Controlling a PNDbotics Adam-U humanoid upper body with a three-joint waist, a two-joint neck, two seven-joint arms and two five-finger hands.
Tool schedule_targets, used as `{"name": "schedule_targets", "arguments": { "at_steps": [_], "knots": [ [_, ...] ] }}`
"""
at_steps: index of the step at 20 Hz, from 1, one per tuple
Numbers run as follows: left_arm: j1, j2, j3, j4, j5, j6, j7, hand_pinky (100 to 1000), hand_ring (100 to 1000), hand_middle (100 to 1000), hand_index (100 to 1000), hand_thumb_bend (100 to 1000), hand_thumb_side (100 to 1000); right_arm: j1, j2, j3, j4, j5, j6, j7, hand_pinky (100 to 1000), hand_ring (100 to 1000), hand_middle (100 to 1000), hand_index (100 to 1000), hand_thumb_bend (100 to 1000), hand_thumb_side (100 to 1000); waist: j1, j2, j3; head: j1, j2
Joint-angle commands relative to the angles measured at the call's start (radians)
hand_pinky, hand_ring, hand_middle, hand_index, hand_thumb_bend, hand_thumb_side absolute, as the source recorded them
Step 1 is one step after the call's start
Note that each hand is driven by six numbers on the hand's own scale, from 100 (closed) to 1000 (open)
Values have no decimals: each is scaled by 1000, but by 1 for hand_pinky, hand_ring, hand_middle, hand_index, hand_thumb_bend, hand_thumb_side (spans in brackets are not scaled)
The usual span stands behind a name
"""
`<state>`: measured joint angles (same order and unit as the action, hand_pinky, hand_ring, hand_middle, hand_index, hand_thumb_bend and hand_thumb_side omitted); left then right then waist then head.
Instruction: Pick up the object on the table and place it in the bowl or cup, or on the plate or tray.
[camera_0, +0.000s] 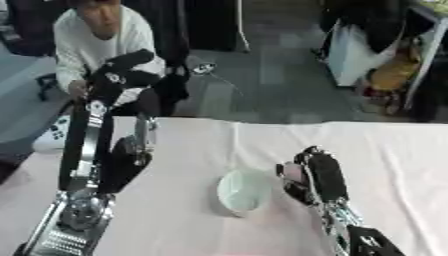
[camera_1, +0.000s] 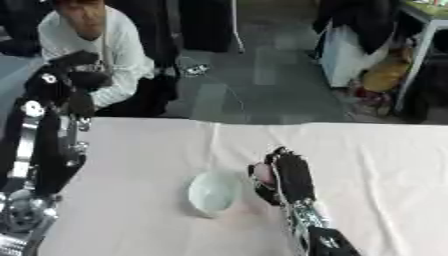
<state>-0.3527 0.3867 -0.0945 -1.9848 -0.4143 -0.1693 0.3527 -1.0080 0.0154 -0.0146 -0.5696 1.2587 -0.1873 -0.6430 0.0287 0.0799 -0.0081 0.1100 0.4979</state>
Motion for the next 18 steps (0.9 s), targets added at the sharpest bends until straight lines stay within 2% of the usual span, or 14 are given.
{"name": "schedule_targets", "arguments": {
  "at_steps": [1,7,8,18],
  "knots": [
    [-5,14,5,-15,-3,-1,-2,698,651,794,895,100,773,-36,-21,21,-53,-31,-29,25,100,100,100,100,388,160,0,-17,-1,9,-7],
    [-4,14,4,-15,-2,-1,-3,698,651,794,895,100,773,-41,-7,44,-98,-57,-52,60,100,100,100,100,409,178,0,-18,-2,9,-6],
    [-4,15,4,-15,-2,-1,-3,698,651,794,895,100,773,-41,-5,48,-103,-64,-57,66,100,100,100,100,390,159,0,-18,-2,9,-5],
    [-6,14,3,-15,-3,-1,-4,698,652,794,895,100,773,-37,10,111,-139,-132,-127,129,100,100,100,100,390,157,-1,-18,2,12,-5]
  ]
}}
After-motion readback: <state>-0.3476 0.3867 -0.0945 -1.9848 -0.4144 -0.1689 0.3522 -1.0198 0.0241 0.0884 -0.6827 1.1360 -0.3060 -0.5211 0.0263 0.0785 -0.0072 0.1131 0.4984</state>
